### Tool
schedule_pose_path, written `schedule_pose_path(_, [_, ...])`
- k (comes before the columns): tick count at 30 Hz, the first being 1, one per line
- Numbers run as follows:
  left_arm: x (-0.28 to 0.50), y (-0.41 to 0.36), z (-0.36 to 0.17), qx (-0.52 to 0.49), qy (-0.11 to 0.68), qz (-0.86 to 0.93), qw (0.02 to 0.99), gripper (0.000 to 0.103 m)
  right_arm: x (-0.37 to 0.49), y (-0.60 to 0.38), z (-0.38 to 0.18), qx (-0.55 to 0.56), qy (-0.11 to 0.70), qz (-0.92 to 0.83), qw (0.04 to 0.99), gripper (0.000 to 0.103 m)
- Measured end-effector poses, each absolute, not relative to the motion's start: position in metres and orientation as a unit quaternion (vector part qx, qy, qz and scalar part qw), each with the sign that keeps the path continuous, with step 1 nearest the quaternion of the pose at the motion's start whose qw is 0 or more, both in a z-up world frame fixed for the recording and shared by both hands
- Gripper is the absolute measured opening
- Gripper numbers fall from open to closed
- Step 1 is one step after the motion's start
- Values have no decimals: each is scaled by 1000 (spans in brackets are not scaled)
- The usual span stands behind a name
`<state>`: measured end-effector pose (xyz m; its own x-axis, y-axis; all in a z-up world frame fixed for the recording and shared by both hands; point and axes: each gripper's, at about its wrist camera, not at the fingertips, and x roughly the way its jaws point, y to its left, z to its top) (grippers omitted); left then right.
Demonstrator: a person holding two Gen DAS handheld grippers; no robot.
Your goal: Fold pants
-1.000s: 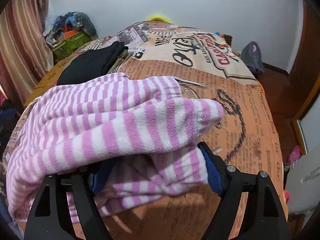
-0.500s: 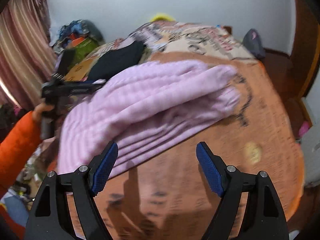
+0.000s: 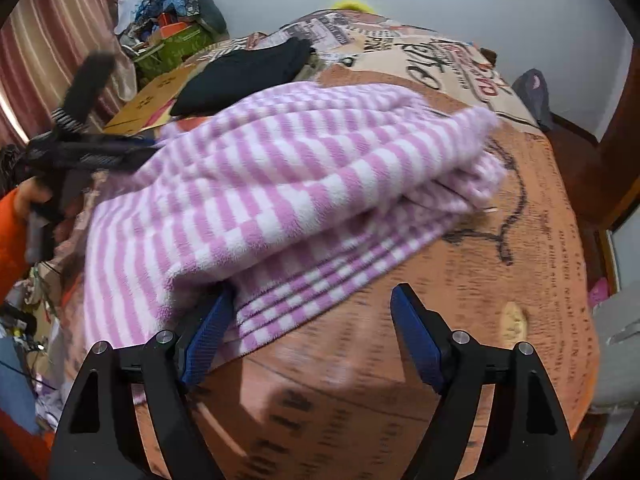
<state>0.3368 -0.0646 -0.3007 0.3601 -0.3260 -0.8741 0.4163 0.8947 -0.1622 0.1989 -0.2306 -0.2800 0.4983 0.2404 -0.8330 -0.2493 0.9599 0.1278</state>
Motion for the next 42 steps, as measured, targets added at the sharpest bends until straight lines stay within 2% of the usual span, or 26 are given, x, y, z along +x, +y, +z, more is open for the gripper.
schedule_pose_path(6, [285,-82,-286,31,521,-216,825,75,195,-264,-283,-26,478,108,871,77])
schedule_pose_path(9, [262,-89,-283,14,518,-210,829,75,192,-281,-291,-70,486,54,870,76])
schedule_pose_path(12, [245,-95,-281,-8,514,-200,834,75,187,-305,-296,-39,491,46,869,71])
schedule_pose_path(16, [229,-100,-273,-13,507,-196,839,74,175,-317,-285,-21,472,32,881,72])
schedule_pose_path(25, [242,-74,-227,-1,458,-187,869,74,161,-314,-243,28,394,56,917,74])
schedule_pose_path(30, [268,-90,-232,17,463,-229,856,73,174,-297,-245,70,385,86,916,74])
schedule_pose_path(31, [272,-94,-237,19,469,-238,850,70,178,-293,-247,73,384,90,916,74])
schedule_pose_path(33, [280,-103,-250,23,491,-255,833,53,186,-285,-254,79,388,97,913,74])
schedule_pose_path(34, [281,-106,-256,27,498,-256,828,48,190,-282,-259,84,393,102,910,73])
schedule_pose_path(36, [282,-109,-265,34,505,-264,821,35,195,-278,-264,94,400,106,906,65])
schedule_pose_path(38, [279,-108,-267,34,496,-268,825,30,202,-276,-272,104,413,113,898,43])
schedule_pose_path(40, [277,-104,-264,33,488,-268,830,20,205,-275,-278,111,423,123,891,31])
schedule_pose_path(41, [275,-102,-262,37,482,-263,835,10,205,-274,-279,113,424,126,890,25])
schedule_pose_path(42, [273,-100,-260,48,473,-248,844,5,206,-273,-279,111,420,127,892,20])
